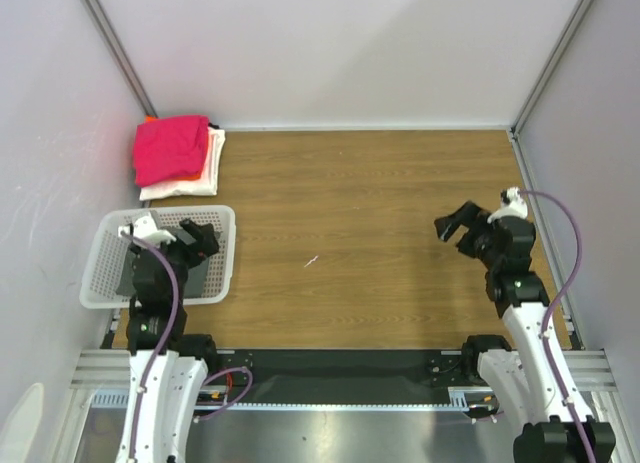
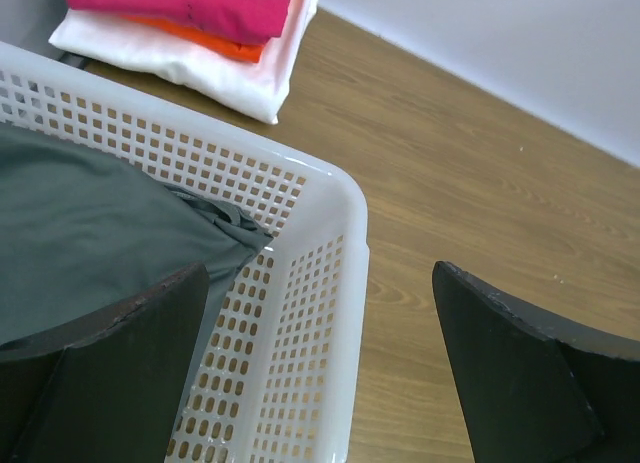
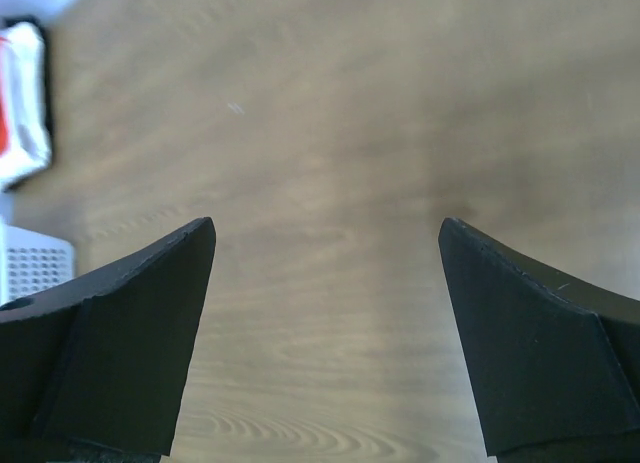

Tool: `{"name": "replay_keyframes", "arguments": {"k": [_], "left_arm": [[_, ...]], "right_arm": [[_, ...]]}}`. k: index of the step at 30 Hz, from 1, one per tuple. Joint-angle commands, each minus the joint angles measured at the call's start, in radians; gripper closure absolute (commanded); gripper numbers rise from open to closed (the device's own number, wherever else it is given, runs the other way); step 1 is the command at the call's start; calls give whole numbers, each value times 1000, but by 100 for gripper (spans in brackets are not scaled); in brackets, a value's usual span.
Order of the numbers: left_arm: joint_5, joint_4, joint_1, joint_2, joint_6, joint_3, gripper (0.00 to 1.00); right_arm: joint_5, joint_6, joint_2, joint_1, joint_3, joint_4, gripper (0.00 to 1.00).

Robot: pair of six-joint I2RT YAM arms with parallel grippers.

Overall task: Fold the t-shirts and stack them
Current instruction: Neatly place the folded tshirt to the corner

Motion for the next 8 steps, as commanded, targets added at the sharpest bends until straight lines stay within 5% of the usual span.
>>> {"name": "replay_keyframes", "arguments": {"k": [1,8], "left_arm": [[-59,61,3,-91,-72,-44,0],[-47,41,5,-100,-55,-51,0]], "right_arm": [[45,56,-95,2,-83,40,0],[95,46,-75,2,-25,-3,0]]}}
